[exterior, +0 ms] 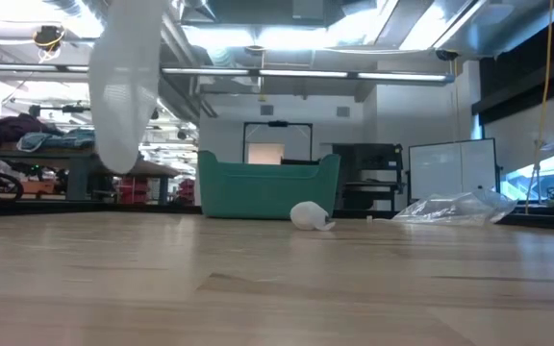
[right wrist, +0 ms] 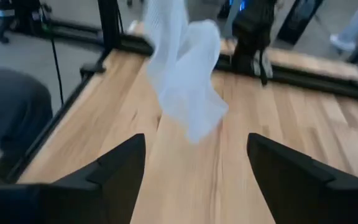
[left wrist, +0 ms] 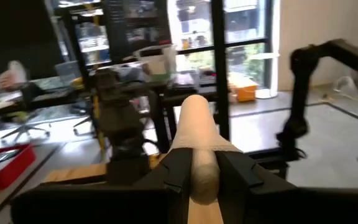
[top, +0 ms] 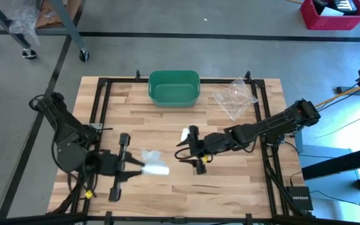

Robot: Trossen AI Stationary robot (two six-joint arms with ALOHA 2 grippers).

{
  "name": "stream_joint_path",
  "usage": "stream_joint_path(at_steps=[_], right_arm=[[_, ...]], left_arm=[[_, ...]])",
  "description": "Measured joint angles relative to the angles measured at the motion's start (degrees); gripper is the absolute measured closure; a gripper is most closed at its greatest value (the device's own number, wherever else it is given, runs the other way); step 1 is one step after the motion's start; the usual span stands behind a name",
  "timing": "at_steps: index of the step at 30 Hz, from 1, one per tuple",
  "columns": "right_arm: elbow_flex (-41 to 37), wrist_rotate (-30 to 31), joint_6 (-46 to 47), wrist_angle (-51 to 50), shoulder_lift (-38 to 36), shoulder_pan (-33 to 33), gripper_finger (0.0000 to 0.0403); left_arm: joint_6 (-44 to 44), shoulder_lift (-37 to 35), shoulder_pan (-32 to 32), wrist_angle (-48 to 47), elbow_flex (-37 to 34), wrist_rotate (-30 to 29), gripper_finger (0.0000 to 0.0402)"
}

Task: Roll bandage
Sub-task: Roll the bottom white bandage

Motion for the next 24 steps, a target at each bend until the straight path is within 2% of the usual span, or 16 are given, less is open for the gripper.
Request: stream_joint_path(at_steps=[7,11,20,24], right_arm=[[-0.05,-0.07,-4.10,13.81,6.95,-0.48,0.0138],[-0.04,-2.28,-2.96,18.95,9.84,-1.96,0.0159],[-0.04,-12.89,-0.34,21.16,11.92,-1.99,0.0198],[-0.04,-19.38,2.92,22.17,11.92,-2.21,0.0210]], left_arm=[[0.74,0.60,-0.49,-0.07,-0.04,0.40,0.0357],[0.68,0.60,-0.64,-0.02,-0.04,0.45,0.0357],[1.03,0.62,-0.62,-0.04,-0.04,0.43,0.0357],[1.06,0.62,-0.64,-0.03,-0.04,0.42,0.0357]])
